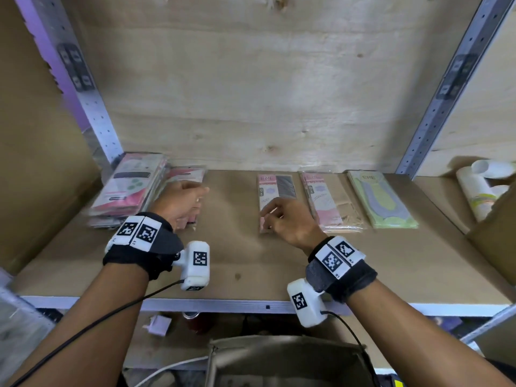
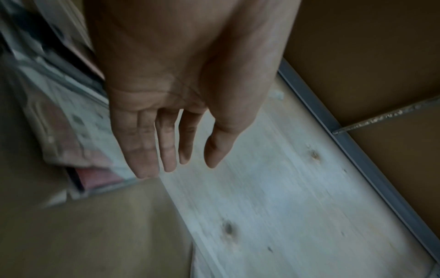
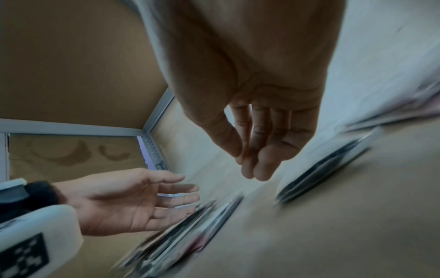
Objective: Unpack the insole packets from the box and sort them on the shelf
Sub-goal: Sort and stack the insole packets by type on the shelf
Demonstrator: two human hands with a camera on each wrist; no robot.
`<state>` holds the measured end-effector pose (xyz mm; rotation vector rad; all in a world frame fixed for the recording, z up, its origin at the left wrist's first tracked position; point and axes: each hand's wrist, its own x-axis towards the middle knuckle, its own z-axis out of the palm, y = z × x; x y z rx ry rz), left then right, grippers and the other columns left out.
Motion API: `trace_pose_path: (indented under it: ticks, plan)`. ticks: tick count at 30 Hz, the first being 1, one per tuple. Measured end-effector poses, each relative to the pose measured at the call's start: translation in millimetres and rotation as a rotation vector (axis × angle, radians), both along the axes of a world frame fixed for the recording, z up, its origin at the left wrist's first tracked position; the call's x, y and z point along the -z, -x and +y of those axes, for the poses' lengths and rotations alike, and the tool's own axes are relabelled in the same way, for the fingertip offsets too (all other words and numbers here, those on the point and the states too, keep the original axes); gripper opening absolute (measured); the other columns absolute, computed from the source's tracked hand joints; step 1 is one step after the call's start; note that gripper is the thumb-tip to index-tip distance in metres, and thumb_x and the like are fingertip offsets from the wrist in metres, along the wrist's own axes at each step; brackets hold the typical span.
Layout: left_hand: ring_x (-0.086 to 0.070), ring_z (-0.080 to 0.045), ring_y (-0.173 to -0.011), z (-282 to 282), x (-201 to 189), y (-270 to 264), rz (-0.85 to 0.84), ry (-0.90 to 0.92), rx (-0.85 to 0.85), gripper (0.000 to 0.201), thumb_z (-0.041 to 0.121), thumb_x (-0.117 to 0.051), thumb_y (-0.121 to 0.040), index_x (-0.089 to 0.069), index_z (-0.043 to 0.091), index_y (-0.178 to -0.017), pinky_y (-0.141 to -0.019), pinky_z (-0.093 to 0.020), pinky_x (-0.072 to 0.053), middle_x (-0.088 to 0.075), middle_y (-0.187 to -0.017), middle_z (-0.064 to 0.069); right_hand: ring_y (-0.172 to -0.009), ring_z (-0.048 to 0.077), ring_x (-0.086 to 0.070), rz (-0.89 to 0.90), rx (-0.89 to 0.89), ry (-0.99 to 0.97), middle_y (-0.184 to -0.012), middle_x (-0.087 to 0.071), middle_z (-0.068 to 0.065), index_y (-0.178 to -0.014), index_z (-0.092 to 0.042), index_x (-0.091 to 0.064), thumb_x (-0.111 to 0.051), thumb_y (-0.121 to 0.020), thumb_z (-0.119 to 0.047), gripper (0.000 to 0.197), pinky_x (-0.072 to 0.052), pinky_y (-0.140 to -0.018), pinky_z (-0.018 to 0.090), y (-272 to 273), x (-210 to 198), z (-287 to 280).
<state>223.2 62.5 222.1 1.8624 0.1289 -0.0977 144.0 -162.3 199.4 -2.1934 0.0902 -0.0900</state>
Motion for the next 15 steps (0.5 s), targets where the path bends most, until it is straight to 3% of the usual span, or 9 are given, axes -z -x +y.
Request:
trace_pose_path:
  ticks: [3,6,8,9,11,13,15]
  plan:
    - [-0.065,-0.018,-0.088,31.8,-6.9,-5.0,-0.045,0.009,-0.049,0.002,0.021,-0.066,-0.090,-0.067,0.021,-0.091,-0.079,-0.029,-0.055,-0.072,-0.101,-0.003,-0.060,0.020,-0.065,0.069,-0.042,-0.093,-0.074,-0.071,0.008,-0.083,-0.015,-0.066,-0.057,-0.088,-0.004,0.015,-0.051,-0.052,0.025,-21.8,-0.8,32.4]
    - [-0.065,-0.017,-0.087,61.7,-8.9,-12.0,-0.074,-0.039,-0.109,0.017,0.027,-0.068,-0.087,-0.070,0.019,-0.102,-0.076,-0.034,-0.056,-0.072,-0.101,-0.003,-0.052,0.021,-0.056,0.156,-0.080,-0.183,-0.069,-0.062,0.010,-0.084,-0.008,-0.060,-0.053,-0.091,-0.001,0.012,-0.048,-0.043,0.023,-48.8,-0.6,64.8]
    - [-0.069,-0.024,-0.096,78.9,-10.8,-12.8,-0.082,-0.062,-0.149,0.023,0.034,-0.070,-0.083,-0.072,0.023,-0.103,-0.084,-0.041,-0.058,-0.073,-0.106,-0.007,-0.050,0.023,-0.051,0.237,-0.093,-0.234,-0.068,-0.055,0.012,-0.078,-0.012,-0.054,-0.049,-0.092,-0.002,0.018,-0.047,-0.044,0.027,-66.4,0.1,86.1]
    - [-0.068,-0.029,-0.104,86.6,-11.4,-12.9,-0.085,-0.061,-0.158,0.020,0.034,-0.071,-0.082,-0.072,0.024,-0.099,-0.089,-0.044,-0.056,-0.073,-0.109,-0.010,-0.051,0.026,-0.051,0.269,-0.095,-0.242,-0.069,-0.052,0.015,-0.075,-0.014,-0.050,-0.049,-0.093,-0.004,0.020,-0.048,-0.047,0.030,-74.6,0.8,96.6]
    - [-0.065,-0.037,-0.110,99.1,-11.8,-12.7,-0.088,-0.055,-0.161,0.010,0.032,-0.072,-0.080,-0.071,0.027,-0.089,-0.085,-0.043,-0.055,-0.072,-0.111,-0.013,-0.060,0.034,-0.062,0.258,-0.094,-0.170,-0.074,-0.061,0.020,-0.074,-0.011,-0.054,-0.054,-0.094,-0.015,0.020,-0.056,-0.060,0.039,-92.2,5.1,117.8]
    - [-0.066,-0.040,-0.106,108.6,-11.4,-12.7,-0.086,-0.066,-0.160,0.008,0.033,-0.071,-0.077,-0.070,0.030,-0.085,-0.084,-0.042,-0.057,-0.071,-0.107,-0.014,-0.076,0.040,-0.071,0.222,-0.094,-0.051,-0.080,-0.069,0.020,-0.077,-0.007,-0.062,-0.062,-0.093,-0.030,0.028,-0.060,-0.074,0.049,-104.5,10.3,136.9]
    - [-0.069,-0.037,-0.098,116.1,-10.3,-13.4,-0.081,-0.080,-0.155,0.008,0.033,-0.071,-0.077,-0.069,0.030,-0.084,-0.088,-0.047,-0.058,-0.069,-0.096,-0.008,-0.079,0.037,-0.072,0.217,-0.085,-0.024,-0.081,-0.070,0.016,-0.085,-0.007,-0.066,-0.067,-0.090,-0.039,0.032,-0.060,-0.077,0.049,-113.7,15.6,150.7]
